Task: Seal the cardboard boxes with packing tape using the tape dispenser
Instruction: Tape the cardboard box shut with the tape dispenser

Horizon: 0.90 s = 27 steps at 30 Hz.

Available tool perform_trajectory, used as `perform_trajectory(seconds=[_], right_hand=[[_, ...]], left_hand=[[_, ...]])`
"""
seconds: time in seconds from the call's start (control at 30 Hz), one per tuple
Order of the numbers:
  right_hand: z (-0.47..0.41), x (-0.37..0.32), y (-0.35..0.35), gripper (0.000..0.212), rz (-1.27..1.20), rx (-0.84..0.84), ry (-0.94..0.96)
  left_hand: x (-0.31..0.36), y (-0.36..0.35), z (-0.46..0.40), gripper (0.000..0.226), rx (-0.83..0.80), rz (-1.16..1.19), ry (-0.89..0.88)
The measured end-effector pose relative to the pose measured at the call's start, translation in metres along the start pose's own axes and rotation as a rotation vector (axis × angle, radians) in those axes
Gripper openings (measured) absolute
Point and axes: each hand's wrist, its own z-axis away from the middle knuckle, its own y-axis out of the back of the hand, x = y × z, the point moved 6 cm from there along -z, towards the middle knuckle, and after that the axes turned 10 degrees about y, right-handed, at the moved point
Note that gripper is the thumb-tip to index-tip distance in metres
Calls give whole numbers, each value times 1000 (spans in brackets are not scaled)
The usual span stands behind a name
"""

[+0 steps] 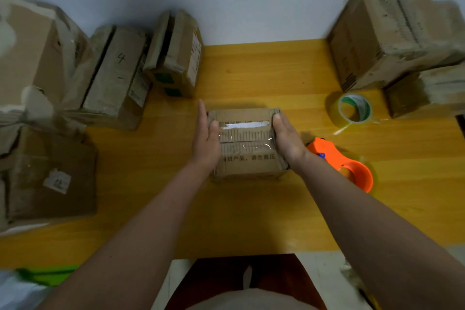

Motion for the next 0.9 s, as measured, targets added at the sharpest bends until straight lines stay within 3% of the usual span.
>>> perform_trajectory(seconds=[0.13, 0.23, 0.33, 0.47, 0.67, 0.73, 0.8, 0.9], right_hand=[[-3, 6, -1, 55, -14, -58, -89], [19, 4, 1, 48, 76, -82, -9], [54, 15, 1, 41, 107, 182, 107], [63, 18, -4, 35, -9, 478, 87], [74, 11, 7, 38, -42, 510, 27], [84, 10, 9, 38, -61, 595, 5], [89, 9, 2, 36, -146, 653, -61], [77, 14, -7, 44, -366, 788, -291]], left_hand=[[-13, 1, -3, 53, -21, 134, 219], [-16, 3, -5, 52, -24, 156, 247], [-13, 2, -3, 51, -20, 156, 260], [-7, -1, 1, 50, 40, 123, 177], [-46, 8, 54, 68, 302, 139, 79], [-60, -2, 70, 67, 300, 222, 139], [-60, -17, 81, 50, 263, 293, 204], [-53, -27, 85, 44, 191, 328, 229]])
